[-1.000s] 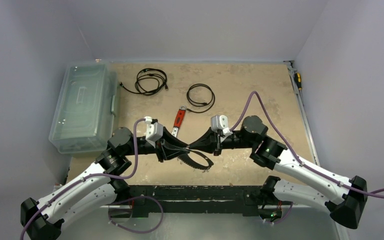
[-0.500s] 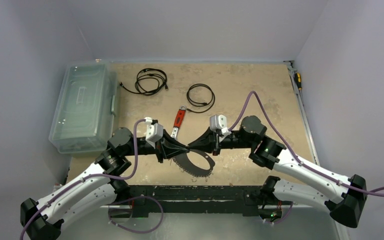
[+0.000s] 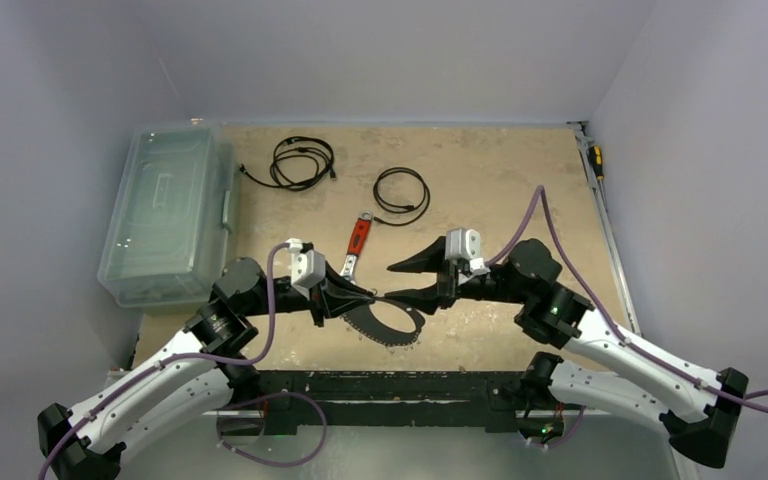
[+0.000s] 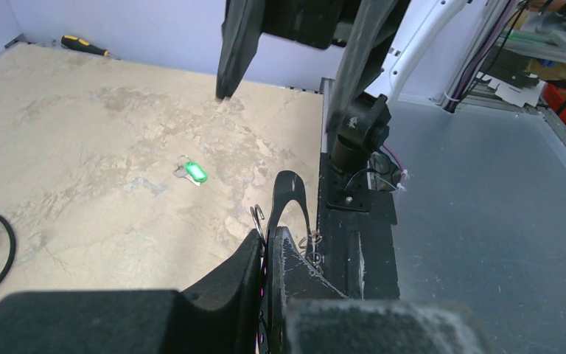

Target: Put the keys on the keyring

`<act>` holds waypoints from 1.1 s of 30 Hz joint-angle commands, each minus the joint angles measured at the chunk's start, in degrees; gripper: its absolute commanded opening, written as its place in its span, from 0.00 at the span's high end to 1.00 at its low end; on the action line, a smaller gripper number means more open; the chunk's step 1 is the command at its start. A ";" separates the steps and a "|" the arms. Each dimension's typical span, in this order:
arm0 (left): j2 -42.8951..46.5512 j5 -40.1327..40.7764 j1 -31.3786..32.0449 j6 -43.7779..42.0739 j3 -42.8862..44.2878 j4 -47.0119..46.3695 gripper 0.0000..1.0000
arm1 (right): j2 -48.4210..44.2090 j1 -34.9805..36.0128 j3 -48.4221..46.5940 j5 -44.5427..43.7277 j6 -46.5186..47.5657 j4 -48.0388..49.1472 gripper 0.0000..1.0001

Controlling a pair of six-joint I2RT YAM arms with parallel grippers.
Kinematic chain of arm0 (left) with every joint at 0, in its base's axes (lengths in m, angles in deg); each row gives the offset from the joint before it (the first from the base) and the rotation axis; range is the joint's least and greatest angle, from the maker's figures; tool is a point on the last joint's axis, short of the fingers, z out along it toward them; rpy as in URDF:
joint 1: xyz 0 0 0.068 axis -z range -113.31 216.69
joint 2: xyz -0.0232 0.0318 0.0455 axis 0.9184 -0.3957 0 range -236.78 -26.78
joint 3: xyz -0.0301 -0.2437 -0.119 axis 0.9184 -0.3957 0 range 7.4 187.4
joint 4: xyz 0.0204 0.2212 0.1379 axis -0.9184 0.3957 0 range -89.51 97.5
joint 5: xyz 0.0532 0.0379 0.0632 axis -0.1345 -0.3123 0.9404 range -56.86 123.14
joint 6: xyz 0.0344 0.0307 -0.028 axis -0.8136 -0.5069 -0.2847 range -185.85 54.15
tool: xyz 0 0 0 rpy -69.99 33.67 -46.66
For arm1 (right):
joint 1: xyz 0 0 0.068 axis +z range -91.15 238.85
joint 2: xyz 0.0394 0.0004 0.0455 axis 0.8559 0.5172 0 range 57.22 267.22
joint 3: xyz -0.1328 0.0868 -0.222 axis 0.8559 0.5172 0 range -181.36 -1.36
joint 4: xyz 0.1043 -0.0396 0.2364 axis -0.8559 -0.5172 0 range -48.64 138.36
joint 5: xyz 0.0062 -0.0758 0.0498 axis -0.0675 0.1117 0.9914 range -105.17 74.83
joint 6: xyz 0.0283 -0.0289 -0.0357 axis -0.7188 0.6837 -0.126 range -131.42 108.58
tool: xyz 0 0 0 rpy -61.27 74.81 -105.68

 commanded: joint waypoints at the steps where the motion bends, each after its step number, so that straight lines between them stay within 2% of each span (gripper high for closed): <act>1: 0.46 1.85 0.06 -1.64 1.91 -0.67 1.00 | -2.30 0.18 -1.82 -2.97 0.43 -0.83 0.50; 9: 0.61 3.61 0.05 -2.64 2.39 0.74 1.00 | 0.52 0.18 -2.00 -5.90 0.24 -2.04 0.51; 13: 1.03 3.79 0.05 -2.94 2.49 0.69 1.00 | 3.28 0.18 -3.01 -3.07 0.65 -2.51 0.59; 22: 2.11 5.88 0.02 -4.02 2.69 2.03 1.00 | 6.34 0.18 -5.25 0.64 2.05 -3.81 0.62; 33: 1.60 6.72 0.00 -4.51 3.03 2.55 1.00 | 6.51 0.18 -7.14 -1.22 2.99 -7.33 0.60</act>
